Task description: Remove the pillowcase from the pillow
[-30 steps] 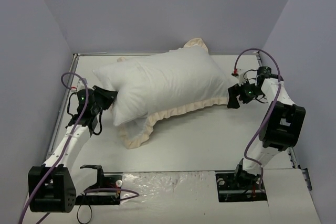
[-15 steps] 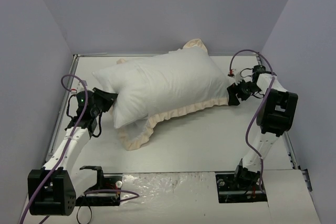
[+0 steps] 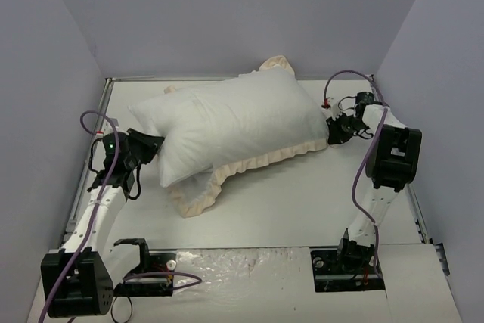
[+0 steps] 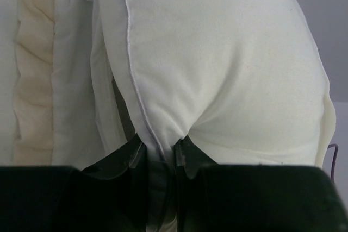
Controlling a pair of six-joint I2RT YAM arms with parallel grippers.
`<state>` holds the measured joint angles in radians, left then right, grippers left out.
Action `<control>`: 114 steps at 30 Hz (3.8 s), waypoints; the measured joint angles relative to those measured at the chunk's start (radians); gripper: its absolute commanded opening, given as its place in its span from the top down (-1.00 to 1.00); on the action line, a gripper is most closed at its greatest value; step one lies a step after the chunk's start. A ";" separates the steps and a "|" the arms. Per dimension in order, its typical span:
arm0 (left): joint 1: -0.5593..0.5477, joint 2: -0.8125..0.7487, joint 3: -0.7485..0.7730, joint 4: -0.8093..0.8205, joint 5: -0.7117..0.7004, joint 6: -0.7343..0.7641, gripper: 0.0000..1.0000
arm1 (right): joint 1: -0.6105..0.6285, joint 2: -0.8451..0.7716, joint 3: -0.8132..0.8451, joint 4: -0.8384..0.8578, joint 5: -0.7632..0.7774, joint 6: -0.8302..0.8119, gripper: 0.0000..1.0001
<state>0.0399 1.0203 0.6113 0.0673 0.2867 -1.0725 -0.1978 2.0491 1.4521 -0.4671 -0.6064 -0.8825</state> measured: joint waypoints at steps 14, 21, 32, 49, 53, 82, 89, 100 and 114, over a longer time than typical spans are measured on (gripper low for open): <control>0.230 -0.124 0.142 -0.248 0.150 0.019 0.95 | -0.291 -0.165 -0.096 -0.078 -0.197 0.045 1.00; 0.296 -0.142 0.148 -0.225 0.091 0.029 0.95 | -0.377 -0.237 -0.215 -0.098 -0.159 -0.047 0.58; 0.279 -0.204 0.079 -0.264 0.196 0.071 -0.92 | -0.256 -0.348 -0.048 -0.282 -0.164 -0.091 -0.31; 0.068 0.312 0.315 -0.274 0.058 0.085 -0.92 | 0.139 -0.162 0.319 0.221 0.155 1.054 -1.00; 0.050 0.396 0.324 -0.249 0.056 0.081 -0.92 | 0.141 -0.097 0.297 0.422 0.232 1.289 -1.00; -0.010 0.465 0.315 -0.045 0.110 0.100 -0.93 | 0.126 0.154 0.120 0.922 -0.041 1.640 1.00; 0.010 0.203 0.191 -0.023 0.080 0.100 -0.88 | 0.068 -0.150 -0.077 1.055 -0.298 1.548 1.00; 0.042 -0.028 0.045 -0.014 -0.011 0.107 -0.89 | 0.117 -0.457 -0.268 0.834 -0.413 1.178 1.00; 0.056 0.134 0.095 0.012 0.076 0.134 0.95 | 0.127 -0.586 -0.299 0.692 -0.420 1.044 1.00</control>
<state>0.0963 1.1542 0.7063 0.0795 0.3622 -0.9386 -0.0704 1.4631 1.1530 0.2253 -1.0264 0.1619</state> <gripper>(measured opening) 0.098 0.050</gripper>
